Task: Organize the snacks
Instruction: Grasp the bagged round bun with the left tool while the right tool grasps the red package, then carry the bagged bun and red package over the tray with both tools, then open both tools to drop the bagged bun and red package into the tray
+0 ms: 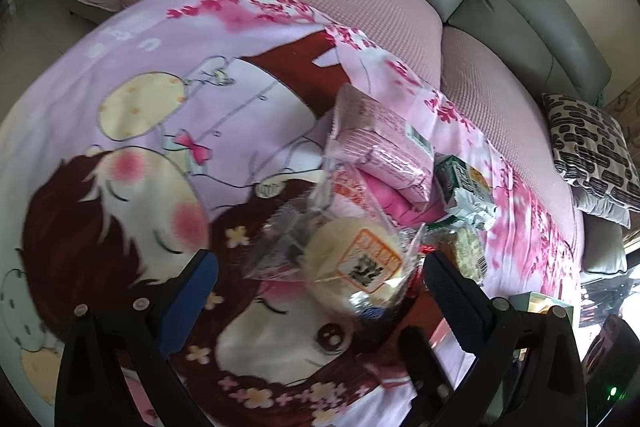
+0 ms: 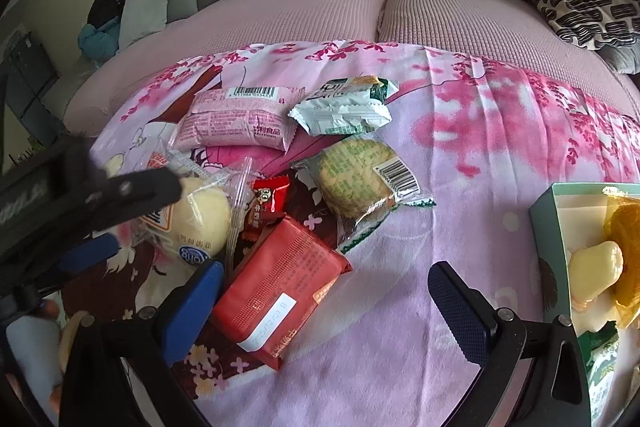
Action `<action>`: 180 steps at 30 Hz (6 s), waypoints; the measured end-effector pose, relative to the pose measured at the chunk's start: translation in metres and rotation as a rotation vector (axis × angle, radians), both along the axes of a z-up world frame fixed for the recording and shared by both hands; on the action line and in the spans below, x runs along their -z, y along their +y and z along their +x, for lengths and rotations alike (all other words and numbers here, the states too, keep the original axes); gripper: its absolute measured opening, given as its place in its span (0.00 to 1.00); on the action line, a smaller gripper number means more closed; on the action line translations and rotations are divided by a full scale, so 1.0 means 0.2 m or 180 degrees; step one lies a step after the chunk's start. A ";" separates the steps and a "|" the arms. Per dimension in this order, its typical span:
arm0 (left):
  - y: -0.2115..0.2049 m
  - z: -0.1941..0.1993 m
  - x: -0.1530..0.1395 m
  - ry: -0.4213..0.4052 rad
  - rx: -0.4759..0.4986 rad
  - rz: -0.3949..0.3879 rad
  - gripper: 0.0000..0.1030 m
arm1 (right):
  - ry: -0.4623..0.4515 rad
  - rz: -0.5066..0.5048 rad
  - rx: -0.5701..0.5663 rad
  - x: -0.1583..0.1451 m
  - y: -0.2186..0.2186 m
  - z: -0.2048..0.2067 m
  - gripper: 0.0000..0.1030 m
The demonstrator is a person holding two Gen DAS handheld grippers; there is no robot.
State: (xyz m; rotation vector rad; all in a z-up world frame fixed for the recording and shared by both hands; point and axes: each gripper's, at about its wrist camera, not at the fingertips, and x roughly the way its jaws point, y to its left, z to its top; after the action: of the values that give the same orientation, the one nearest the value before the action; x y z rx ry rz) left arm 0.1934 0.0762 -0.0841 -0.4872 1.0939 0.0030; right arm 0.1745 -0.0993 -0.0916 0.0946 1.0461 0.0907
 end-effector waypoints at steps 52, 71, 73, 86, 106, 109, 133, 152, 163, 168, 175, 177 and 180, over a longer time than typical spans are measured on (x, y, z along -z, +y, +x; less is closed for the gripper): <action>-0.30 -0.20 -0.36 -0.0572 0.0505 0.0152 0.57 | -0.0533 0.0545 0.0223 -0.47 -0.40 -0.41 0.41; -0.64 -0.28 -0.50 -0.0819 0.1005 0.0253 0.57 | -0.0848 0.0580 0.0913 -0.61 -0.91 -0.57 0.41; -0.67 -0.29 -0.51 -0.0834 0.1050 0.0247 0.57 | -0.0882 0.0559 0.1038 -0.62 -0.97 -0.59 0.41; -0.98 -0.35 -0.54 -0.0943 0.1532 0.0332 0.57 | -0.0938 0.0489 0.1808 -0.65 -1.41 -0.75 0.41; -1.39 -0.39 -0.30 -0.0644 0.2119 0.0651 0.57 | -0.0463 0.0562 0.1688 -0.40 -1.43 -0.64 0.41; -1.42 -0.40 -0.27 -0.0603 0.2164 0.0671 0.57 | -0.0431 0.0562 0.1685 -0.39 -1.43 -0.63 0.41; -1.58 -0.42 -0.23 -0.0674 0.2467 0.0617 0.57 | -0.0336 0.0478 0.1862 -0.35 -1.51 -0.65 0.41; -1.52 -0.41 -0.28 -0.0685 0.2343 0.0729 0.66 | -0.0449 0.0421 0.1825 -0.41 -1.51 -0.66 0.41; -1.43 -0.40 -0.36 -0.0729 0.2178 0.0695 0.66 | -0.0457 0.0400 0.1825 -0.42 -1.50 -0.66 0.40; -1.35 -0.37 -0.39 -0.0730 0.1938 0.0718 0.67 | -0.0428 0.0381 0.1800 -0.41 -1.49 -0.66 0.40; -1.21 -0.32 -0.41 -0.0756 0.1503 0.0808 0.76 | -0.0402 0.0270 0.1731 -0.41 -1.45 -0.64 0.41; -1.18 -0.30 -0.41 -0.0751 0.1427 0.0795 0.76 | -0.0384 0.0245 0.1708 -0.41 -1.44 -0.63 0.41; -1.16 -0.29 -0.40 -0.0717 0.1368 0.0775 0.76 | -0.0363 0.0215 0.1666 -0.41 -1.42 -0.62 0.41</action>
State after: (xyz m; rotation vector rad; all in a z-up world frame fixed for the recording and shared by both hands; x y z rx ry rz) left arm 0.1356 -0.1548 -0.0034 -0.0261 0.9430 -0.2867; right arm 0.0510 -0.3837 -0.0099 0.4162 0.8767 -0.3398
